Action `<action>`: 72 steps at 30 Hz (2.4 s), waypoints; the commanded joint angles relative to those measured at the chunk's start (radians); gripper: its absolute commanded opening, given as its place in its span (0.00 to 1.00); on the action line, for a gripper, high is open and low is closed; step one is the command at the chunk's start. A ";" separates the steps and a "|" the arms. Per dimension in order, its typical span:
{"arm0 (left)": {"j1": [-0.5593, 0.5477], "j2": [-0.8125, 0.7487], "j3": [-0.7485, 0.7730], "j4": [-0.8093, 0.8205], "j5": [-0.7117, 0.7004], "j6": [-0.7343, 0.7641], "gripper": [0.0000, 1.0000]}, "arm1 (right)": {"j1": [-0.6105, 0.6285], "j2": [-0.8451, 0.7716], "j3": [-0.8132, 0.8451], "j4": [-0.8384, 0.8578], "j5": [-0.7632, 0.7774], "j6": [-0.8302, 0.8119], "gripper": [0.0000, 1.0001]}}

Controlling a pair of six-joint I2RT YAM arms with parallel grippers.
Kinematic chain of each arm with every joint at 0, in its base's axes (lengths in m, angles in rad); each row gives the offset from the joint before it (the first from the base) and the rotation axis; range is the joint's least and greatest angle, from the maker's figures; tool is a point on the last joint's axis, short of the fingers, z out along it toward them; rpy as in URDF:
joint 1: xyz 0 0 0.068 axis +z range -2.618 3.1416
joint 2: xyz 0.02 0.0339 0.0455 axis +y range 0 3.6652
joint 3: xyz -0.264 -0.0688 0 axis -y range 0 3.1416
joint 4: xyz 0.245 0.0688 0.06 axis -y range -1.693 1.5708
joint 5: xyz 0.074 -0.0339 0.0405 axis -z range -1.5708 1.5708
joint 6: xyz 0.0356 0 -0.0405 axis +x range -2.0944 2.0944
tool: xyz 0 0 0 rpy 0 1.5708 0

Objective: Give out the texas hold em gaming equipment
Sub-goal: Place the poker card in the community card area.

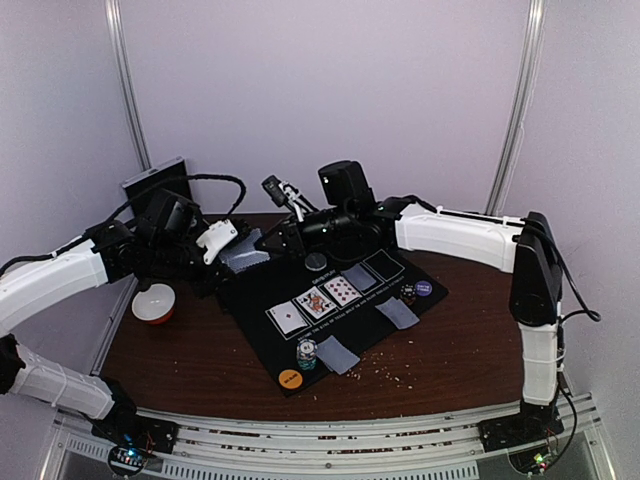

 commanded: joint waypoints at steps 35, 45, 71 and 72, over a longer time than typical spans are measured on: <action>-0.001 0.041 -0.045 0.129 -0.132 -0.184 0.36 | -0.386 -0.134 -0.654 0.297 0.765 0.966 0.00; 0.006 0.043 -0.059 0.142 -0.133 -0.153 0.36 | -0.386 -0.105 -0.710 0.326 0.736 1.047 0.00; 0.012 0.018 -0.087 0.145 -0.119 -0.187 0.36 | -0.394 -0.082 -0.622 0.265 0.742 1.003 0.47; 0.013 0.017 -0.091 0.147 -0.116 -0.192 0.36 | -0.394 -0.087 -0.617 0.253 0.749 0.987 0.50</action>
